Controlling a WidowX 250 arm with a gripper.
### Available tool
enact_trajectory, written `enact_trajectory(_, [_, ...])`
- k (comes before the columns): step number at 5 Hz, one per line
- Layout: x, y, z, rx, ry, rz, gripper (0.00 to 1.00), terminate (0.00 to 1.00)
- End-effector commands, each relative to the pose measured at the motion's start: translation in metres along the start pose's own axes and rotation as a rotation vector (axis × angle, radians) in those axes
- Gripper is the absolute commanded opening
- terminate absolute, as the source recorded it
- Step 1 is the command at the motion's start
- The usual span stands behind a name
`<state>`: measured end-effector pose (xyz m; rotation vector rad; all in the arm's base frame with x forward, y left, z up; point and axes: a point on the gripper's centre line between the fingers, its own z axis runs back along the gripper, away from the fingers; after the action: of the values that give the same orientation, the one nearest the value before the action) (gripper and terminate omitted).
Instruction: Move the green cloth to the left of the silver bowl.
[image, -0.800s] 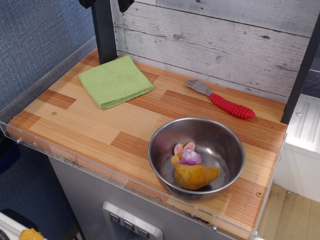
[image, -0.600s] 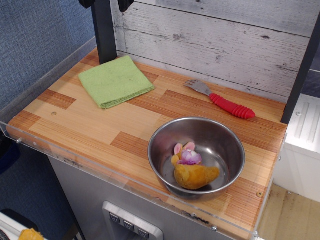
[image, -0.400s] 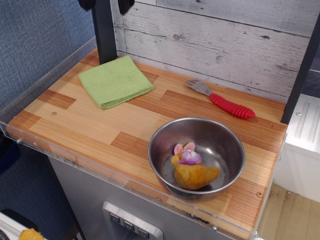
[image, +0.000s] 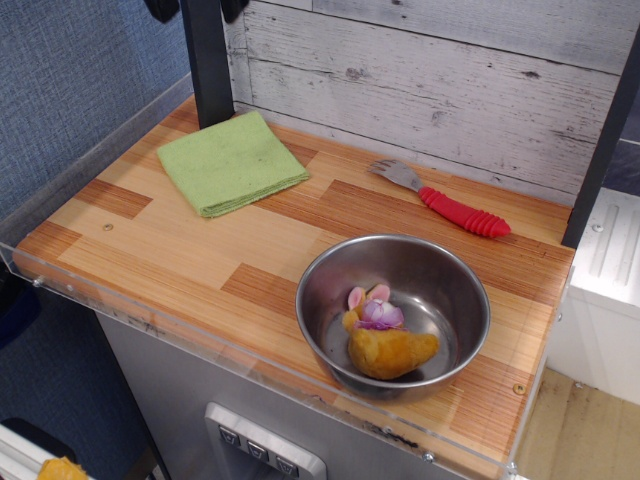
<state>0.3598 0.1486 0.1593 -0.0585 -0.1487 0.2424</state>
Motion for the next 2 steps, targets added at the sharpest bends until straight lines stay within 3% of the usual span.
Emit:
enact_trajectory(1, [0.004,0.028,-0.021,0.035,-0.105,-0.005,1.0,0.0])
enact_trajectory(2, [0.002,0.026,-0.05,0.043,-0.111,0.023,1.0,0.0])
